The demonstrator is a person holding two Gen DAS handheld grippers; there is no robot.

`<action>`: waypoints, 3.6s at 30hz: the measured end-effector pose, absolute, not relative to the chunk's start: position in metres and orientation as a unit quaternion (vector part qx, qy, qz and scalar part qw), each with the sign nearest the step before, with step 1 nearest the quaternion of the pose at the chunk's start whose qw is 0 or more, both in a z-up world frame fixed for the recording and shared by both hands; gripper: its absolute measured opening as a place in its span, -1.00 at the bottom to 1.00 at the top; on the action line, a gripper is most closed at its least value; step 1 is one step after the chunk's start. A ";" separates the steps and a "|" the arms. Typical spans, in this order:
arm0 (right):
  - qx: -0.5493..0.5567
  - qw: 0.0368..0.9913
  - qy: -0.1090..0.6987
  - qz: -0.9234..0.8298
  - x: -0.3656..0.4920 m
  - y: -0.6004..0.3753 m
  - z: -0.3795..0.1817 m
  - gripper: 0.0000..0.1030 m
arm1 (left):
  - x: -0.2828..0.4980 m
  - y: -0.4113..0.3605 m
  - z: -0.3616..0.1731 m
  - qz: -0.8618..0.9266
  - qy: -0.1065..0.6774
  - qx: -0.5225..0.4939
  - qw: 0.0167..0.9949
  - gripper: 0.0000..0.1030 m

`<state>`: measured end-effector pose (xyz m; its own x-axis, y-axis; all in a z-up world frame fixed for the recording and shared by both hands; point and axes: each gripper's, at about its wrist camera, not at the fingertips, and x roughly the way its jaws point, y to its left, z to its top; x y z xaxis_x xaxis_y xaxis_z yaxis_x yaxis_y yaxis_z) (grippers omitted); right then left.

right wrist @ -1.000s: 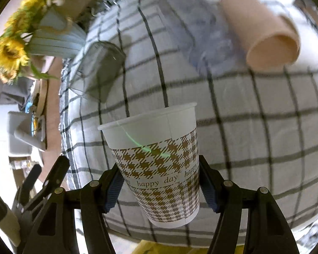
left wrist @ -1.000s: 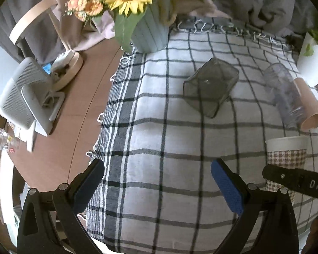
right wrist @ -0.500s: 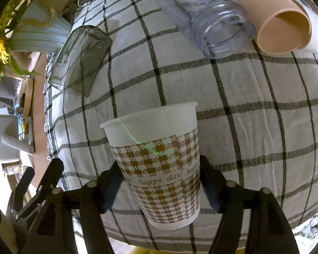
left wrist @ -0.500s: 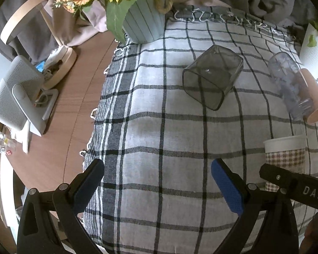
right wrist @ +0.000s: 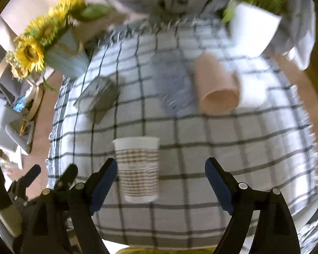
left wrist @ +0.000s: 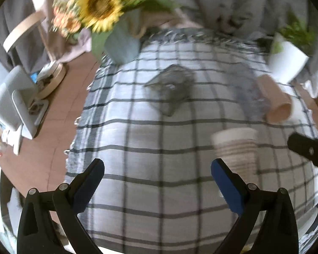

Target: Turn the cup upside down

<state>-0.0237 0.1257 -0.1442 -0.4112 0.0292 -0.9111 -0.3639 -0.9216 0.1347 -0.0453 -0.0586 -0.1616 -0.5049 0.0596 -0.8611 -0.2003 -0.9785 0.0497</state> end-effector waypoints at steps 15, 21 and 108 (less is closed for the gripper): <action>-0.582 0.145 0.082 0.796 0.027 0.185 -0.179 0.65 | 0.032 0.022 -0.196 0.908 0.112 -0.401 0.056 0.97; -0.605 0.155 0.064 0.779 0.037 0.198 -0.201 0.65 | 0.036 0.038 -0.218 0.921 0.118 -0.370 0.041 0.80; -0.380 0.112 0.100 0.913 0.072 0.094 -0.039 0.88 | 0.035 -0.076 -0.044 0.930 0.050 -0.358 0.060 0.99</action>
